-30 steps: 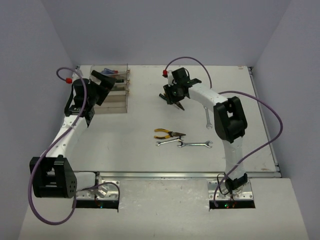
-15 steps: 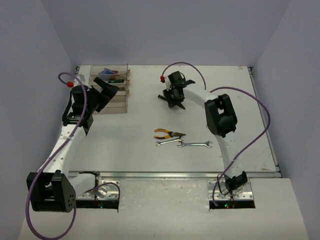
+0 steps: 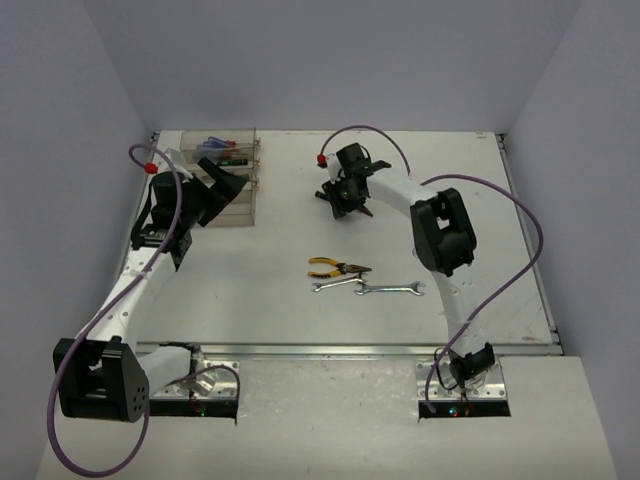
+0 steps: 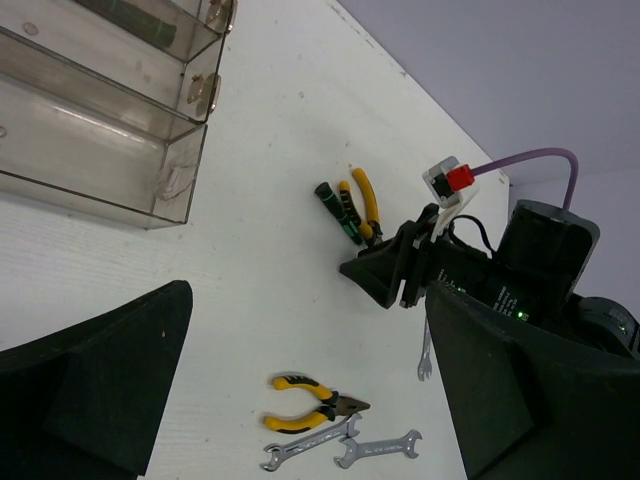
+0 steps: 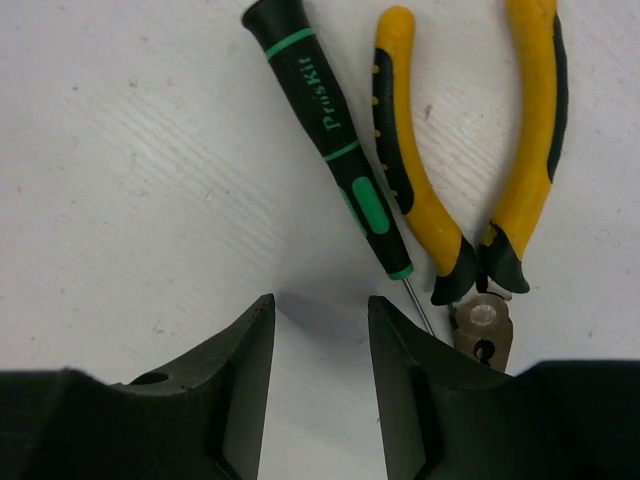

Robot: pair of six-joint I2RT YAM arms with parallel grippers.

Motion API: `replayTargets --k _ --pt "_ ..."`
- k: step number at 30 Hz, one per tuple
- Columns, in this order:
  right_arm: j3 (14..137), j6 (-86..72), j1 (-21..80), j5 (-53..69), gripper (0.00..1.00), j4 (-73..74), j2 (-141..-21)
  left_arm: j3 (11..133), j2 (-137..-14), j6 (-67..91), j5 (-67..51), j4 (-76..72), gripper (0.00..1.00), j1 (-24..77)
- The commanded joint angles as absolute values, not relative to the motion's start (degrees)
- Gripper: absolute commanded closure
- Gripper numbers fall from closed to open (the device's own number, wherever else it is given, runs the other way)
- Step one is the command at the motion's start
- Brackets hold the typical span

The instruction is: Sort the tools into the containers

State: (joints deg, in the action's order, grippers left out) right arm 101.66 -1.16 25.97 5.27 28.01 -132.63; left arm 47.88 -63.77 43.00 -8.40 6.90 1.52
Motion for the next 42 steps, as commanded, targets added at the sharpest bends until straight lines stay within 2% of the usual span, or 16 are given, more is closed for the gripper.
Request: replayTargets --k 1,13,19,31,34,36,37,42 --pt "102.2 3.9 27.9 8.6 0.57 25.6 -128.1 47.5 -63.3 42.1 -9.2 5.7 0.00 2.0" --pt "114.7 11.6 29.7 3.7 0.59 24.6 -138.0 45.5 -60.9 40.4 -9.1 5.8 0.00 2.1" --pt "116.8 12.8 29.7 5.9 0.56 25.3 -138.7 45.2 -62.0 40.2 -9.7 5.5 0.00 2.1" --pt "120.4 15.4 29.8 4.8 0.59 27.3 -144.9 44.6 -62.4 39.8 -10.5 4.9 0.00 2.1" --pt "120.5 15.2 29.8 6.1 0.67 28.5 -145.8 44.7 -62.5 39.8 -10.7 4.8 0.00 2.1" --pt "120.5 14.8 29.8 7.4 0.86 30.8 -145.8 44.7 -62.6 39.9 -11.1 4.6 0.00 2.1" --pt "120.4 14.3 29.8 8.5 0.91 31.9 -145.3 44.7 -62.7 40.0 -11.4 4.4 0.00 2.1" --pt "113.0 9.3 29.7 12.3 0.95 30.8 -138.5 43.4 -64.2 41.1 -14.6 1.9 0.00 2.1"
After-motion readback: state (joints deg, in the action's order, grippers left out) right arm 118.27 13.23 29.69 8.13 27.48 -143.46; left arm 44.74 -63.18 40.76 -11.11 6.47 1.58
